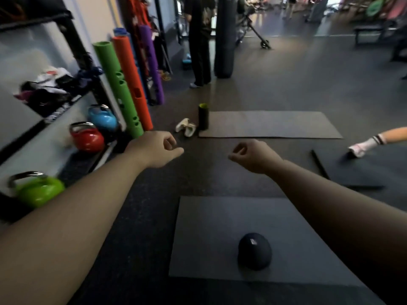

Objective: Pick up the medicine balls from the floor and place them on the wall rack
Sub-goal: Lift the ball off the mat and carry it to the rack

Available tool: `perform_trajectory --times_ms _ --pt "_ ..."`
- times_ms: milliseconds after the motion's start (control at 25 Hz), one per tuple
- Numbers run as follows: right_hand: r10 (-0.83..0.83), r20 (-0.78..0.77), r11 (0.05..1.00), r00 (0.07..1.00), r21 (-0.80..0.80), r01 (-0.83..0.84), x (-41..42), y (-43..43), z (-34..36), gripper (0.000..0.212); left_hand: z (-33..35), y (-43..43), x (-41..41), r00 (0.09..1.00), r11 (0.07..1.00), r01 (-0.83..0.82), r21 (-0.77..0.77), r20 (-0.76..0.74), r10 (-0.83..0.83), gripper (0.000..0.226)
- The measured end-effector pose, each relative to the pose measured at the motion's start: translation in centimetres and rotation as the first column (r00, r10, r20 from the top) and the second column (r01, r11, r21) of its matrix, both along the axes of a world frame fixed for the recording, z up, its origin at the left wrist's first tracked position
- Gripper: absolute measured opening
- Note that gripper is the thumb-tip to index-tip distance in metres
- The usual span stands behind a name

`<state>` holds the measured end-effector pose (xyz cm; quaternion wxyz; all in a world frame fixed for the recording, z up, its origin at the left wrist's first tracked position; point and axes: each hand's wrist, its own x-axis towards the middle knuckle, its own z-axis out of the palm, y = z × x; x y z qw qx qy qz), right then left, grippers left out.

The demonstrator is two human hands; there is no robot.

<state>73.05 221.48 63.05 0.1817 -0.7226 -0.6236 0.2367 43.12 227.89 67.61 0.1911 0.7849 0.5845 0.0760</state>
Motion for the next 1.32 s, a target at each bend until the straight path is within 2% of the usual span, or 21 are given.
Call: perform_trajectory --times_ms 320,480,600,760,920,1080,1200,1320 --pt "-0.114 0.054 0.985 0.992 -0.124 0.120 12.9 -3.4 -9.0 0.033 -9.0 -0.1 12.9 0.993 0.974 0.078 -0.215 -0.074 -0.096 0.039" --pt "-0.075 0.046 0.979 0.996 -0.186 0.083 20.1 -2.2 -14.6 0.046 -13.9 -0.6 20.2 0.995 0.972 -0.004 -0.234 -0.096 -0.019 0.042" --pt "-0.033 0.014 0.956 0.999 -0.290 0.036 24.3 -1.7 -20.6 0.053 -19.9 -1.5 25.3 0.993 0.950 -0.080 -0.302 -0.110 0.049 0.045" --pt "-0.042 0.013 0.920 0.999 -0.388 0.043 27.5 -2.3 -32.3 0.060 -32.3 -2.3 29.5 0.987 0.900 -0.158 -0.406 -0.078 0.138 0.052" --pt "-0.054 0.002 0.850 0.999 -0.524 0.047 28.7 -3.5 -48.0 0.066 -49.1 -3.3 31.9 0.982 0.833 -0.188 -0.521 -0.079 0.172 0.057" --pt "-0.060 0.020 0.812 0.998 -0.580 0.060 28.8 -3.5 -62.7 0.075 -64.7 -3.7 32.9 0.978 0.782 -0.204 -0.589 -0.081 0.195 0.062" --pt "-0.098 0.009 0.810 0.995 -0.581 0.085 28.5 -2.6 -71.9 0.087 -74.7 -3.1 33.5 0.915 0.714 -0.311 -0.627 0.004 0.403 0.068" --pt "-0.149 -0.021 0.817 0.989 -0.565 0.111 27.9 -2.8 -78.7 0.101 -82.2 -3.0 34.4 0.846 0.647 -0.359 -0.673 0.060 0.530 0.079"
